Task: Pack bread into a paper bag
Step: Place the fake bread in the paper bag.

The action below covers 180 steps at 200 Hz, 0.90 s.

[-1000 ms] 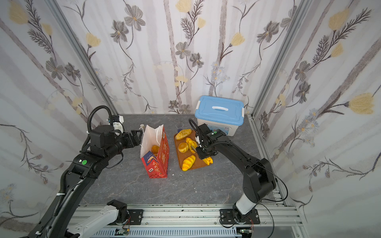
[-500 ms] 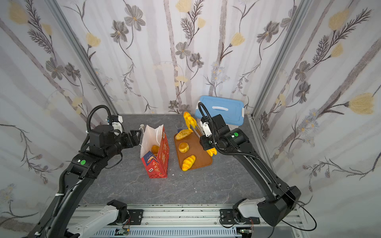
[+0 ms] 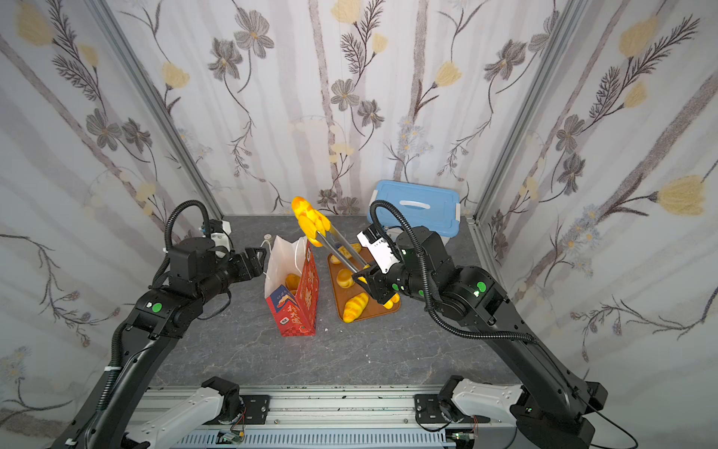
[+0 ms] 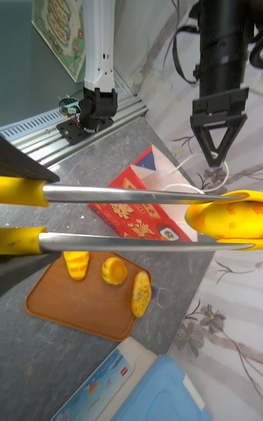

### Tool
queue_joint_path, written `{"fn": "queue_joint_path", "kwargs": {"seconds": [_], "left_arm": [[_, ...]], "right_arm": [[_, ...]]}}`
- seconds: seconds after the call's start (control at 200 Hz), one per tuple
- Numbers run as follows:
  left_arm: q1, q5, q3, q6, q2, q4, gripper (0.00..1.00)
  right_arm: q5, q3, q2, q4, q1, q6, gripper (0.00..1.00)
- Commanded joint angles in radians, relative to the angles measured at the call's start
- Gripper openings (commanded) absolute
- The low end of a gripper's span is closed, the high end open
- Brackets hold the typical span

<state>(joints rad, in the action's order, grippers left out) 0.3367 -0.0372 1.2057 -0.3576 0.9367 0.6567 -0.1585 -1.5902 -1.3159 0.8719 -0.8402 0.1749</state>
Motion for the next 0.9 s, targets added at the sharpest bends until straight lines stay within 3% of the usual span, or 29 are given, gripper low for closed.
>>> {"fn": "queue_joint_path", "kwargs": {"seconds": [0.0,0.425,0.894], "left_arm": [[-0.002,-0.044,0.003,-0.019,-0.014,0.009,0.81],[-0.002,-0.079,0.02,-0.023,-0.041,0.038,0.81],[-0.002,-0.084,0.027,-0.015,-0.043,0.041,0.81]], "right_arm": [[-0.055,-0.005,-0.015,-0.162,-0.033,-0.008,0.41],[-0.144,-0.048,-0.161,-0.247,-0.052,-0.031,0.44],[-0.063,-0.011,-0.179,-0.23,-0.052,-0.022,0.54]]}}
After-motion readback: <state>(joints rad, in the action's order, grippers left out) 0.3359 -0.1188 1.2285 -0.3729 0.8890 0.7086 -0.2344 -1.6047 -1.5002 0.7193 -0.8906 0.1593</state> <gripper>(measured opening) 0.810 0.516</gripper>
